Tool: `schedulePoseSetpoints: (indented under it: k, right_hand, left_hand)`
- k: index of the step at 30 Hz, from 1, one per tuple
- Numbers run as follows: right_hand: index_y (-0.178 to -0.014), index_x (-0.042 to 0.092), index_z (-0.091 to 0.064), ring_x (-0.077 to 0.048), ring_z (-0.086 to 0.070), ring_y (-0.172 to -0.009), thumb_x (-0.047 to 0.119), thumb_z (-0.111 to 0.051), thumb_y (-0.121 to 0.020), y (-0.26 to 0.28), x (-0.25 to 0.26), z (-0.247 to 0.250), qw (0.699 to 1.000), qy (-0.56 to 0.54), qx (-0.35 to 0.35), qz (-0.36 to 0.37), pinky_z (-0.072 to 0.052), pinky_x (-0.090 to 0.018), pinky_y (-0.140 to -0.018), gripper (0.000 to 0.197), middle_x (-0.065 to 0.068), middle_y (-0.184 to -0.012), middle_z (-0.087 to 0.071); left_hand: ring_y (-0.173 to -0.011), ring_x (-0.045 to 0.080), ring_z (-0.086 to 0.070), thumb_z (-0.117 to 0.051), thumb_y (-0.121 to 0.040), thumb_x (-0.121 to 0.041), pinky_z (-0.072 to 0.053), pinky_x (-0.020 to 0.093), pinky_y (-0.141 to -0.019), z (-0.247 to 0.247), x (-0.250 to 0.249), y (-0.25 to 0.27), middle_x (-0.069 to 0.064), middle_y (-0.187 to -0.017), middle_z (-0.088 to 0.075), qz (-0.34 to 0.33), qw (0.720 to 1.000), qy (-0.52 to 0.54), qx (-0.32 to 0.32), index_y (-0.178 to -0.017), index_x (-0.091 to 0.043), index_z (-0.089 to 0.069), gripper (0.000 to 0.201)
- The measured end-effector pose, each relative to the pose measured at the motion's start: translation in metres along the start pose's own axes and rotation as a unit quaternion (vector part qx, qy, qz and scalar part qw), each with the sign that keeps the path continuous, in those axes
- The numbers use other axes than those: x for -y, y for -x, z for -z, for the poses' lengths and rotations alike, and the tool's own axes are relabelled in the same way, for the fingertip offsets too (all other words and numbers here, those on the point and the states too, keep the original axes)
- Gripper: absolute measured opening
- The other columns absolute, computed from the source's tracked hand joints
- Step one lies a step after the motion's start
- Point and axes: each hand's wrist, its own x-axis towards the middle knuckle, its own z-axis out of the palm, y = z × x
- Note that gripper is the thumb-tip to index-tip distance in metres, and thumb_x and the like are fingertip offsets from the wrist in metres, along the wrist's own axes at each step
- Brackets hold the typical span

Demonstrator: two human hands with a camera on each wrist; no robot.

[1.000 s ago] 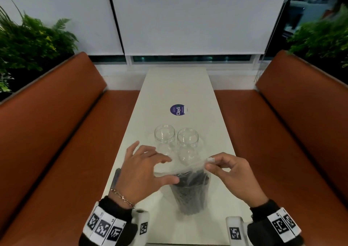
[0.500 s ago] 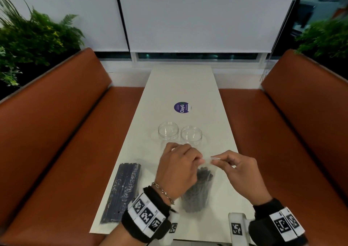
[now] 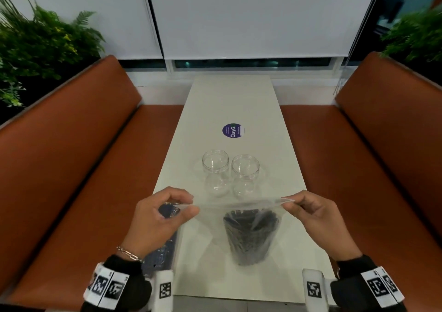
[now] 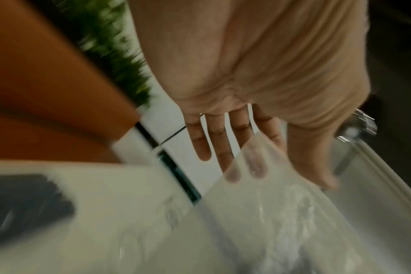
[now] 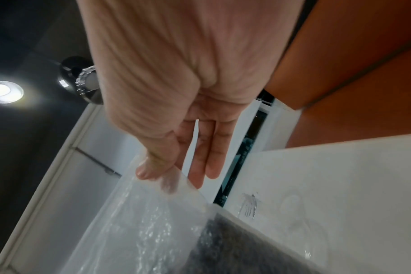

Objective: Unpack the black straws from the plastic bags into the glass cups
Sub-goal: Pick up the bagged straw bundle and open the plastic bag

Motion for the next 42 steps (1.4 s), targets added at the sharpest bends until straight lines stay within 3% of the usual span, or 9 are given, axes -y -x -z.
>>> schedulePoseSetpoints:
  k: [4, 8, 12, 14, 19, 23, 32, 36, 42]
  right_hand:
    - [-0.131, 0.03, -0.068, -0.006, -0.068, -0.124, 0.014, -0.097, -0.065, 0.012, -0.015, -0.006, 0.989, -0.041, 0.13, -0.058, -0.047, -0.037, -0.113, 0.074, 0.015, -0.132, -0.073]
    - [-0.149, 0.04, -0.039, 0.006, -0.06, -0.128, 0.011, -0.106, -0.049, 0.022, -0.047, -0.04, 0.966, 0.01, 0.239, -0.095, -0.049, -0.011, -0.102, 0.124, 0.027, -0.137, -0.064]
    - [-0.116, 0.037, -0.057, -0.002, -0.068, -0.1, 0.06, -0.096, -0.055, 0.023, -0.051, -0.07, 0.975, 0.053, 0.2, -0.075, -0.056, -0.008, -0.083, 0.075, 0.017, -0.102, -0.067]
    - [-0.105, 0.036, -0.061, -0.014, -0.069, -0.099, 0.021, -0.089, -0.083, 0.02, -0.049, -0.075, 0.986, 0.011, 0.158, -0.051, -0.059, -0.015, -0.086, 0.039, 0.011, -0.098, -0.071]
    - [-0.119, 0.034, -0.062, 0.015, -0.064, -0.109, 0.004, -0.078, -0.092, 0.007, -0.045, -0.082, 0.991, -0.004, 0.129, 0.027, -0.049, -0.003, -0.091, 0.043, 0.02, -0.114, -0.069]
    - [-0.105, 0.037, -0.075, -0.001, -0.074, -0.098, 0.002, -0.079, -0.086, 0.008, -0.074, -0.095, 0.991, 0.007, 0.132, 0.008, -0.06, -0.02, -0.083, 0.04, 0.013, -0.101, -0.079]
    - [-0.115, 0.032, -0.078, -0.012, -0.076, -0.11, 0.01, -0.095, -0.067, 0.014, -0.1, -0.095, 0.975, 0.029, 0.205, -0.078, -0.061, -0.047, -0.099, 0.056, 0.001, -0.114, -0.081]
    - [-0.125, 0.024, -0.068, 0.003, -0.072, -0.108, -0.013, -0.09, -0.07, 0.013, -0.063, -0.071, 0.941, -0.04, 0.311, -0.127, -0.059, -0.018, -0.089, 0.07, 0.016, -0.115, -0.08]
    - [-0.142, 0.036, -0.06, -0.015, -0.063, -0.134, 0.074, -0.055, -0.089, 0.005, -0.033, -0.054, 0.95, -0.187, 0.179, -0.176, -0.046, -0.041, -0.114, 0.066, 0.006, -0.142, -0.068]
  left_hand:
    - [-0.133, 0.011, -0.06, -0.105, -0.041, -0.043, -0.051, 0.041, -0.107, -0.048, 0.036, 0.009, -0.006, -0.141, -0.067, 0.124, 0.955, 0.244, 0.11, -0.149, -0.037, -0.047, 0.123]
    - [-0.138, 0.009, -0.055, -0.107, -0.03, -0.025, -0.047, 0.032, -0.115, -0.118, 0.054, 0.016, -0.011, -0.146, -0.059, 0.103, 0.957, 0.206, 0.177, -0.149, -0.039, -0.037, 0.139]
    - [-0.128, 0.021, -0.064, -0.107, -0.04, -0.017, -0.055, 0.053, -0.104, -0.156, 0.039, 0.015, -0.005, -0.132, -0.069, 0.057, 0.955, 0.203, 0.211, -0.135, -0.046, -0.053, 0.113]
    - [-0.116, 0.01, -0.07, -0.107, -0.049, -0.031, -0.058, 0.047, -0.102, -0.164, 0.027, 0.014, -0.015, -0.119, -0.074, 0.051, 0.959, 0.183, 0.211, -0.115, -0.056, -0.065, 0.082]
    - [-0.111, 0.005, -0.072, -0.104, -0.057, -0.031, -0.058, 0.034, -0.101, -0.17, 0.023, 0.007, -0.017, -0.114, -0.077, 0.084, 0.964, 0.203, 0.15, -0.107, -0.049, -0.074, 0.061]
    - [-0.093, -0.017, -0.07, -0.104, -0.059, -0.019, -0.057, 0.011, -0.084, -0.181, 0.038, 0.014, -0.029, -0.097, -0.078, 0.18, 0.958, 0.188, 0.117, -0.104, -0.039, -0.071, 0.059]
    - [-0.092, -0.014, -0.071, -0.103, -0.061, -0.019, -0.055, 0.003, -0.069, -0.201, 0.063, 0.023, -0.02, -0.098, -0.077, 0.254, 0.945, 0.178, 0.108, -0.108, -0.034, -0.072, 0.058]
    - [-0.097, -0.001, -0.073, -0.101, -0.067, -0.018, -0.054, 0.008, -0.076, -0.207, 0.07, 0.027, -0.015, -0.091, -0.076, 0.24, 0.952, 0.158, 0.105, -0.101, -0.031, -0.067, 0.049]
    - [-0.091, -0.02, -0.068, -0.096, -0.069, -0.003, -0.052, 0.001, -0.079, -0.208, 0.065, 0.026, -0.041, -0.096, -0.072, 0.213, 0.957, 0.181, 0.071, -0.111, -0.028, -0.065, 0.058]
